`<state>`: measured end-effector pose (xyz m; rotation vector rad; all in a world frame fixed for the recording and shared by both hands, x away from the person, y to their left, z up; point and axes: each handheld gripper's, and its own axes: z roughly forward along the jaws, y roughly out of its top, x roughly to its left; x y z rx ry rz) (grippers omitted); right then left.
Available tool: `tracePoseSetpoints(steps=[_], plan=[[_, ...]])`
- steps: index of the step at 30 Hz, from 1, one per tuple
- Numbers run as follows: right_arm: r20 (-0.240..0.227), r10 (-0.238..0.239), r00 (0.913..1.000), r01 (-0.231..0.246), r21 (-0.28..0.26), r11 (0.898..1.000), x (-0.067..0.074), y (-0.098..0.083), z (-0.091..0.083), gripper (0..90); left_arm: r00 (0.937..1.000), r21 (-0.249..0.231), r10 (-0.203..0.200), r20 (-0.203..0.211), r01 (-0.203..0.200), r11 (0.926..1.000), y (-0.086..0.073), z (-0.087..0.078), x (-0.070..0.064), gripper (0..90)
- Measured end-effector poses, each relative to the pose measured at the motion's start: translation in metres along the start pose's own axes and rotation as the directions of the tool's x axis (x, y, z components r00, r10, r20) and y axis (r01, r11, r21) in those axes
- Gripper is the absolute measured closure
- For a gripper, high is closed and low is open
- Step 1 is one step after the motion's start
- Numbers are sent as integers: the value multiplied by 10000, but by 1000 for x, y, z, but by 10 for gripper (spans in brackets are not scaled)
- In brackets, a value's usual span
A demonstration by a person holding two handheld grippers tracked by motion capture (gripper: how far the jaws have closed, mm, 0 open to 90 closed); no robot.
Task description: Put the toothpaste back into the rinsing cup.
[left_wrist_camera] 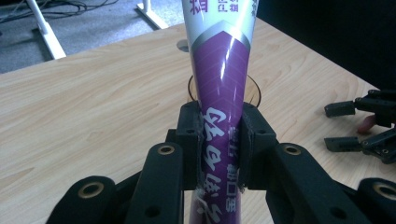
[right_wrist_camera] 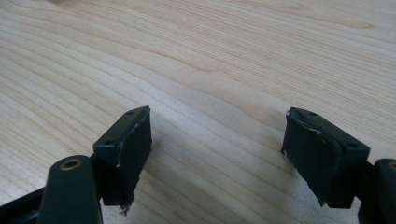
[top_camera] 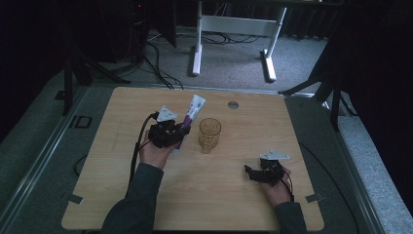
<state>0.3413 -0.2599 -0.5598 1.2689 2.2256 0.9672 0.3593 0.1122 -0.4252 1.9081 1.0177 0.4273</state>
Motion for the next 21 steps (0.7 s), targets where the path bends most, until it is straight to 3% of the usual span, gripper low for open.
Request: tracePoseSetpoints(steps=[21], plan=[[1, -3, 10000, 3, -2, 10000, 0, 0, 0, 235, 9996, -462, 141, 238, -130, 9988, 7, 0, -3, 735]])
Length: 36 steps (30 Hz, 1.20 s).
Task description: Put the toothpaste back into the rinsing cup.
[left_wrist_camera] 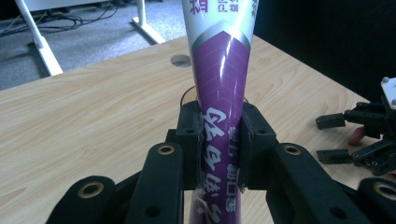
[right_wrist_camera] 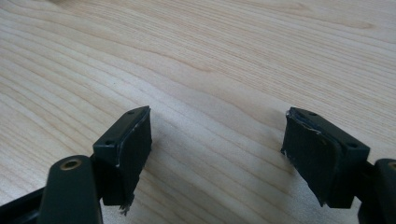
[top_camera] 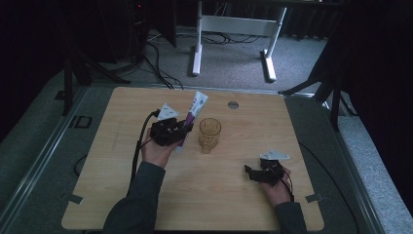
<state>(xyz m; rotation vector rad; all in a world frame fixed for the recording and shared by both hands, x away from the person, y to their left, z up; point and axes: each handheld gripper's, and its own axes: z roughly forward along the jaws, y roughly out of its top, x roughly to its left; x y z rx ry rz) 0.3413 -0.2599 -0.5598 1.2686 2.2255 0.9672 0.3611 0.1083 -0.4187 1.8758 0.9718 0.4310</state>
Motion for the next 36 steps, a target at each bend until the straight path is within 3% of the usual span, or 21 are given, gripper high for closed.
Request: tracePoseSetpoints(steps=[11, 36], plan=[[-1, 2, 10000, -2, -2, 10000, 0, 0, 0, 235, 10000, -190, 58, -1, -58, 9998, 5, 0, -1, 734], [2, -3, 10000, 3, 1, 10000, 0, 0, 0, 235, 9997, -649, -223, 114, 229, 9976, 8, 5, 0, 734]])
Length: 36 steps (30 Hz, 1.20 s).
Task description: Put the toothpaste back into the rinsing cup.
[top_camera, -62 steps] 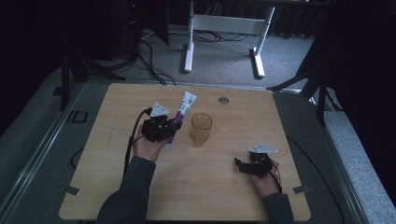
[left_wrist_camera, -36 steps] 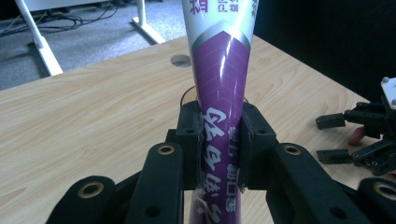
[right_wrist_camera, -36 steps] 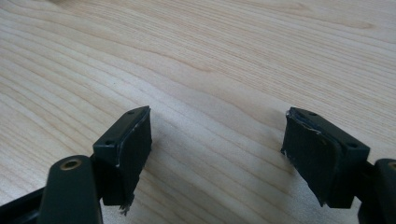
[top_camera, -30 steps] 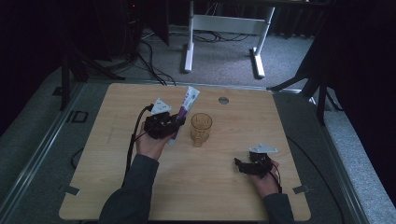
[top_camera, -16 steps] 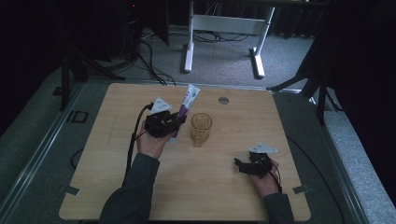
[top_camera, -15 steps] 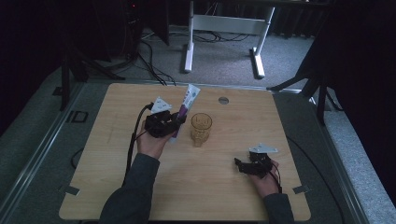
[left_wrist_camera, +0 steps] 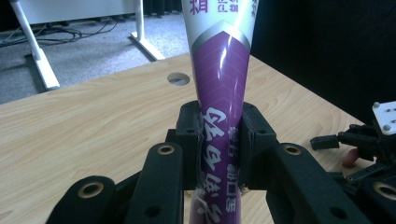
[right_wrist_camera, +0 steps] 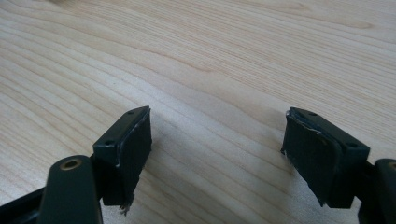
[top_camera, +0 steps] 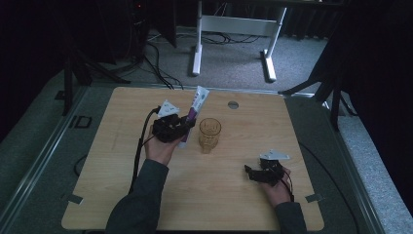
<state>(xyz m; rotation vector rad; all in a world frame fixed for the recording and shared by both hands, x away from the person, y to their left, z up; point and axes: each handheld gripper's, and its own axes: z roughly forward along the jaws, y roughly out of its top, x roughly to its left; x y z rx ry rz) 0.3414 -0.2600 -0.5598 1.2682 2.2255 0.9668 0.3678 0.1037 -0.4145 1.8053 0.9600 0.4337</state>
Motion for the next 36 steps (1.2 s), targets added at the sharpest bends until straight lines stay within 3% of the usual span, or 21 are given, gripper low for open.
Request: tracePoseSetpoints(steps=[36], plan=[[-3, 5, 10000, -5, 4, 10000, 0, 0, 0, 235, 9993, -793, -363, 27, 364, 9962, 12, 7, -1, 733]])
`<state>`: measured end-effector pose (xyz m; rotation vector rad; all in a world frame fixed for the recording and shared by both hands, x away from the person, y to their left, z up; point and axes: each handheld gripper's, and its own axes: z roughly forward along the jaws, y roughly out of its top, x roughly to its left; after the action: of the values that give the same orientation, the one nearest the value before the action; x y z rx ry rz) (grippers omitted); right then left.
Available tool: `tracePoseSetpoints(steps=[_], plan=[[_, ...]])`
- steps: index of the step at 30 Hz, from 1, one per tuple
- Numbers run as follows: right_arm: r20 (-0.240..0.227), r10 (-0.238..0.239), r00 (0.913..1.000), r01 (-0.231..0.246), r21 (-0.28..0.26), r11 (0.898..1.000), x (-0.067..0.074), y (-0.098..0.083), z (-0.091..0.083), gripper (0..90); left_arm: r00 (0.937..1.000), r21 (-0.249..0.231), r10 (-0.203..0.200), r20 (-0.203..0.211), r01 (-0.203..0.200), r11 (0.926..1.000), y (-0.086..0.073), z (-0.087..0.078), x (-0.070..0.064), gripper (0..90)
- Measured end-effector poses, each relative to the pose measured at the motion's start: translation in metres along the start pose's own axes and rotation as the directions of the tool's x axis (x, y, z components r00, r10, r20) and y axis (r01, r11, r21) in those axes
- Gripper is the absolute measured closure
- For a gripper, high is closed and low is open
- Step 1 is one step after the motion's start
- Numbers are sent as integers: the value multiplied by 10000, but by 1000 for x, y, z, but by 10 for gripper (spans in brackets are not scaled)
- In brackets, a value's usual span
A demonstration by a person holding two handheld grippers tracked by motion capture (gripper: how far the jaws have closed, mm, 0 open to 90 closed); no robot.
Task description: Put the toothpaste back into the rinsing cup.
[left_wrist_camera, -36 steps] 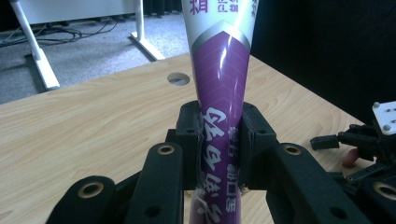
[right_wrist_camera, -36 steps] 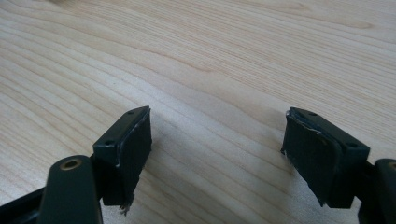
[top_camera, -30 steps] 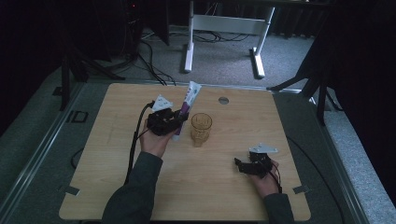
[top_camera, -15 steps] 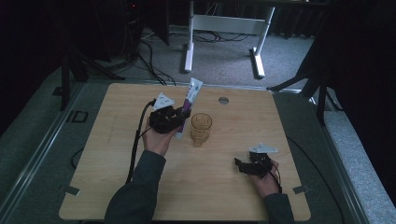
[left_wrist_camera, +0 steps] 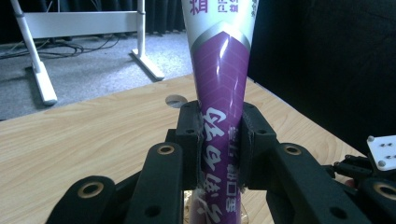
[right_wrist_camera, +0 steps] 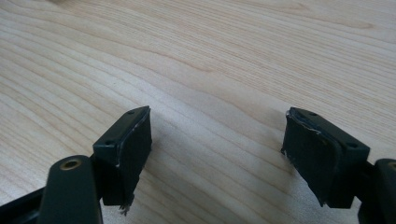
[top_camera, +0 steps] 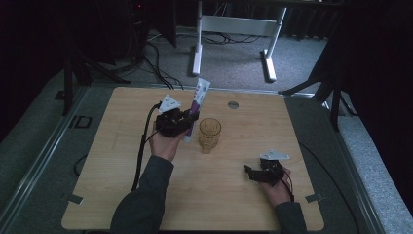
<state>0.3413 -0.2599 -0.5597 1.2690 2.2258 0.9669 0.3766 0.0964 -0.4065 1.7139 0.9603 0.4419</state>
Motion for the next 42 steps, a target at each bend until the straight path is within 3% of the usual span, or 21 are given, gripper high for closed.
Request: tracePoseSetpoints(steps=[42], plan=[[-1, 7, 10000, -7, 0, 10000, 0, 0, 0, 235, 9999, -444, -45, 130, 51, 9990, 16, 10, -7, 733]])
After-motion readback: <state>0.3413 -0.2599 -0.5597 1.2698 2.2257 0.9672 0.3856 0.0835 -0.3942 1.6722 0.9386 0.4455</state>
